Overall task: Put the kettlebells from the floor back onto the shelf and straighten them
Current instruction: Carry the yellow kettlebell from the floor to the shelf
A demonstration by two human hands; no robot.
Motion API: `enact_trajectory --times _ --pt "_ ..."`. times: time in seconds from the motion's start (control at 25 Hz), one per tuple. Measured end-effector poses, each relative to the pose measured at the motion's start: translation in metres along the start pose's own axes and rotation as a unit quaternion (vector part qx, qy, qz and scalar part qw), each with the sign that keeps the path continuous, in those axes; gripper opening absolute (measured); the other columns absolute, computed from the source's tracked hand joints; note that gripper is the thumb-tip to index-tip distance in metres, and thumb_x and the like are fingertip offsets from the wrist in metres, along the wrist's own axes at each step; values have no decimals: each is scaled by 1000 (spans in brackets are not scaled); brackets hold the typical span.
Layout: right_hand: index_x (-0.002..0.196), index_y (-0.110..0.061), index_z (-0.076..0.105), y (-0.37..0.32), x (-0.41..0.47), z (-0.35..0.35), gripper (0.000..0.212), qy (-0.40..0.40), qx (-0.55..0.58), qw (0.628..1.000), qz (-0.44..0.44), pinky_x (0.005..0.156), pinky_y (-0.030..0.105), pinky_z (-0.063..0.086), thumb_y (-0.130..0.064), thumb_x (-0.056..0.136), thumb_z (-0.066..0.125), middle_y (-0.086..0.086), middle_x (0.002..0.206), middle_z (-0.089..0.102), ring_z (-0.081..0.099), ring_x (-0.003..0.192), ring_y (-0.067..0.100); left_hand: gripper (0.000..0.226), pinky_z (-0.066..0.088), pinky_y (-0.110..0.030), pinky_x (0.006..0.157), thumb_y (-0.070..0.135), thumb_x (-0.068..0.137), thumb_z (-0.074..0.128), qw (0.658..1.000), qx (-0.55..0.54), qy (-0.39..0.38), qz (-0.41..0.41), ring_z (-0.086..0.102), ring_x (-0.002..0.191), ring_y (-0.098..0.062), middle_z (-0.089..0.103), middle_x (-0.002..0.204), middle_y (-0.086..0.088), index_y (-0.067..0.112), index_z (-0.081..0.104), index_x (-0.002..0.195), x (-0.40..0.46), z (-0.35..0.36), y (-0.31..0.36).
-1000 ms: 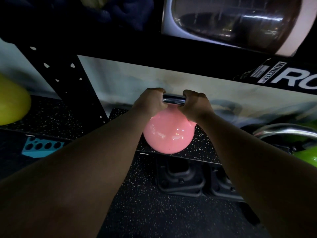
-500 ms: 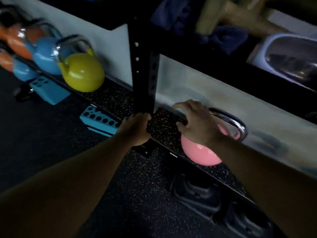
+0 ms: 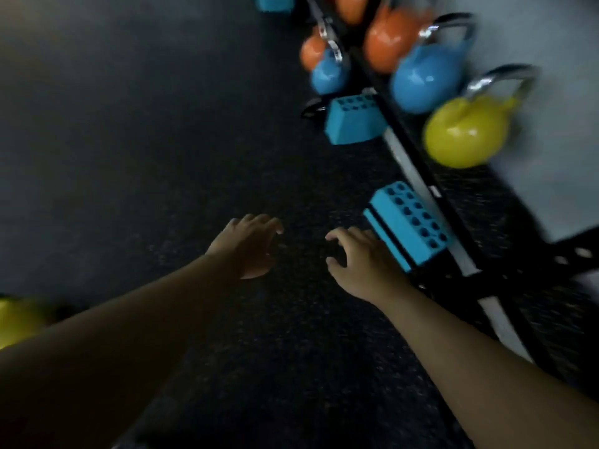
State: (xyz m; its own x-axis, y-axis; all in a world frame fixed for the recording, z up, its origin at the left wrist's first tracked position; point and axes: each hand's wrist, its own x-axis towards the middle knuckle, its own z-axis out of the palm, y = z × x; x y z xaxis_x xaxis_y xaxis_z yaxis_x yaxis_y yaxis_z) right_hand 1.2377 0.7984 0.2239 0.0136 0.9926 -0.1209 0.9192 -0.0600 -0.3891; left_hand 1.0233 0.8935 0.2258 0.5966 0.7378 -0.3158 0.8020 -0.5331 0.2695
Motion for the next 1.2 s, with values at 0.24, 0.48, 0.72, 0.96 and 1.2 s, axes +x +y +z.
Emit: enact_trajectory --times 0.24,0.48,0.72,0.96,1.2 --pt "126 -32 50 -267 124 119 36 -87 7 989 -116 96 40 46 -37 91 60 -6 115 57 51 110 17 62 34 -44 114 25 88 68 981 -61 36 -181 40 141 -26 44 151 -3 29 42 144 -145 -19 -285" --pt "126 -33 50 -483 182 219 37 -163 -20 957 -238 97 36 44 -36 91 60 -8 113 56 51 108 15 58 37 -44 106 28 86 65 920 -104 53 -375 44 134 -30 49 144 -5 25 46 141 -299 -6 -466" --pt "122 -32 51 -607 220 310 35 -240 -70 901 -355 95 41 45 -37 89 60 -5 111 58 51 107 18 58 40 -42 103 33 84 68 850 -152 60 -501 46 128 -28 50 137 -4 26 48 138 -389 49 -544" --pt "126 -29 48 -653 267 408 43 -307 -143 850 -403 94 43 44 -35 84 58 0 117 55 50 110 25 59 39 -45 105 38 87 61 796 -209 57 -565 47 127 -31 49 137 -7 21 44 141 -384 114 -608" --pt "142 -25 34 -656 291 536 70 -388 -215 817 -369 95 49 44 -25 78 62 9 129 42 43 117 34 62 43 -46 95 32 81 70 785 -288 15 -548 50 123 -33 53 135 -9 17 47 136 -327 209 -672"
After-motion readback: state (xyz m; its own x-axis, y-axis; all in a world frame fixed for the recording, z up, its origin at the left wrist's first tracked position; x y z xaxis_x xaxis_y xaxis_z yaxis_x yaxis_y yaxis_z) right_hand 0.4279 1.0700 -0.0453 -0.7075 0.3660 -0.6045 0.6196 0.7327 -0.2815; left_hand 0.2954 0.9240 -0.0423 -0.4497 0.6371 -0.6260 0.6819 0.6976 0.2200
